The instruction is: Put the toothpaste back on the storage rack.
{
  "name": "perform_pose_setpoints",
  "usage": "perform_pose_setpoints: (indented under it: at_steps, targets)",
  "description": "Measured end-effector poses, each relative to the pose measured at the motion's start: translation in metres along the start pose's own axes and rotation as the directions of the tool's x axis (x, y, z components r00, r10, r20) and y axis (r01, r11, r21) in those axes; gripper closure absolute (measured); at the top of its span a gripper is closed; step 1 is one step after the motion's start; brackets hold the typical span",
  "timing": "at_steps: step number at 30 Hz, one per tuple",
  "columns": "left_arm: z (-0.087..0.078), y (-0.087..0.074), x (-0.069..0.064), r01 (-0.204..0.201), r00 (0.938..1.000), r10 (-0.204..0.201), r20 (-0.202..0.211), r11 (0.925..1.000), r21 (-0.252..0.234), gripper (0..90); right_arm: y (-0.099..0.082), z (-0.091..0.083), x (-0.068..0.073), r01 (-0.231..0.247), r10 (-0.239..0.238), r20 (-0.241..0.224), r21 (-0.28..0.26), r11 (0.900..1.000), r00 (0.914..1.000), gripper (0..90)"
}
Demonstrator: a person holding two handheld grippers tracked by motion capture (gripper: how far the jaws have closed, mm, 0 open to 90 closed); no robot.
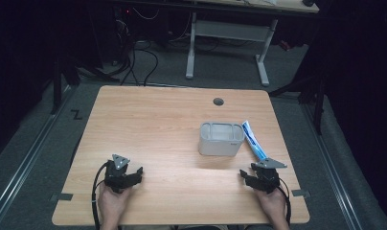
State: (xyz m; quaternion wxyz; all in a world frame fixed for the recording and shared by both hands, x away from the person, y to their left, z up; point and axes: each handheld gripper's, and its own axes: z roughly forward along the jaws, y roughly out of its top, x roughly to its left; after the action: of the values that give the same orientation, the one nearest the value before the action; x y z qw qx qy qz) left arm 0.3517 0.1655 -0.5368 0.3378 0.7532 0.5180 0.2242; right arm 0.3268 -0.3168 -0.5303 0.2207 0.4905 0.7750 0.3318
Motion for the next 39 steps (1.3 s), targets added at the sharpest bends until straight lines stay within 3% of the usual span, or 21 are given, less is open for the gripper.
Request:
perform_pose_setpoints:
  at_steps: [23,32,39]
  targets:
    - [0.0000,0.0003,0.0009,0.003,1.0000,-0.003,-0.001,1.0000,0.002,25.8,0.0004,0.0007,0.0012,0.005,-0.005,-0.011,0.009,0.9999,0.9999,34.4]
    - [-0.0002,0.0002,0.0015,0.012,0.9999,-0.012,0.003,0.9999,-0.001,25.8,0.0000,0.0001,0.0017,0.003,-0.003,-0.005,0.011,0.9999,1.0000,34.6]
    - [-0.0002,0.0003,0.0010,0.006,1.0000,-0.006,-0.002,1.0000,0.002,25.7,-0.0002,-0.0040,0.0018,-0.025,0.025,-0.007,0.001,0.9997,0.9997,43.1]
